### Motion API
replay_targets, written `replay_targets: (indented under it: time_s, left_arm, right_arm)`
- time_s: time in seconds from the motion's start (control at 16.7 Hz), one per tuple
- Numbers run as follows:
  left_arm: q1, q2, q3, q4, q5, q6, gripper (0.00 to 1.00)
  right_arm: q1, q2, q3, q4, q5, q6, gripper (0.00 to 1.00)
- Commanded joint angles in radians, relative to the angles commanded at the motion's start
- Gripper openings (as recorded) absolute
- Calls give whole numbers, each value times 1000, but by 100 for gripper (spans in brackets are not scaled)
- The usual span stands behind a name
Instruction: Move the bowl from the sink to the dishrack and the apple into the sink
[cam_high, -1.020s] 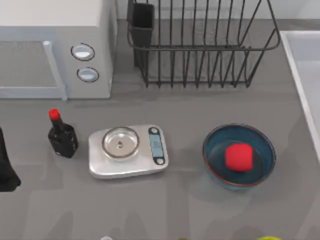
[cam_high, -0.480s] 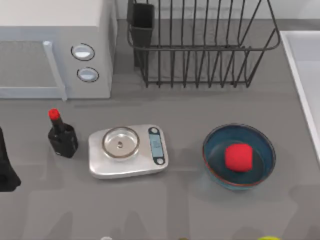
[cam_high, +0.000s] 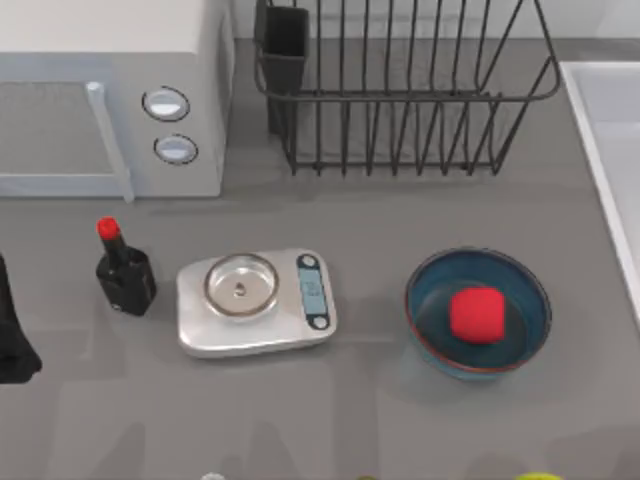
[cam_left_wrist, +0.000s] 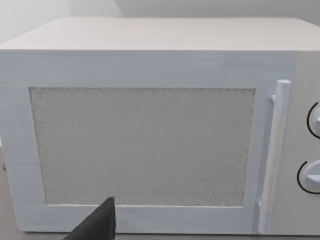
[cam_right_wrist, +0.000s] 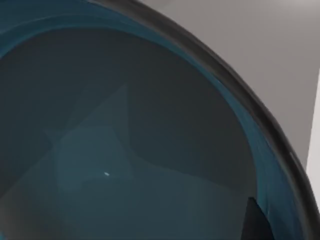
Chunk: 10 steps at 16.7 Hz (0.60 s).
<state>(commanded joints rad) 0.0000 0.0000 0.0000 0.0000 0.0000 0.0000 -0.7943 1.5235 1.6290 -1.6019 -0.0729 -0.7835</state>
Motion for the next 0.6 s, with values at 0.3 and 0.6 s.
replay_targets:
  time_s: [0.3,0.6]
  left_arm:
    - [0,0,0,0,0,0,100]
    - [0,0,0,0,0,0,100]
  right_arm:
    - [63,4,15,62,34,42,0]
    - [338,24,39,334,177,194,0]
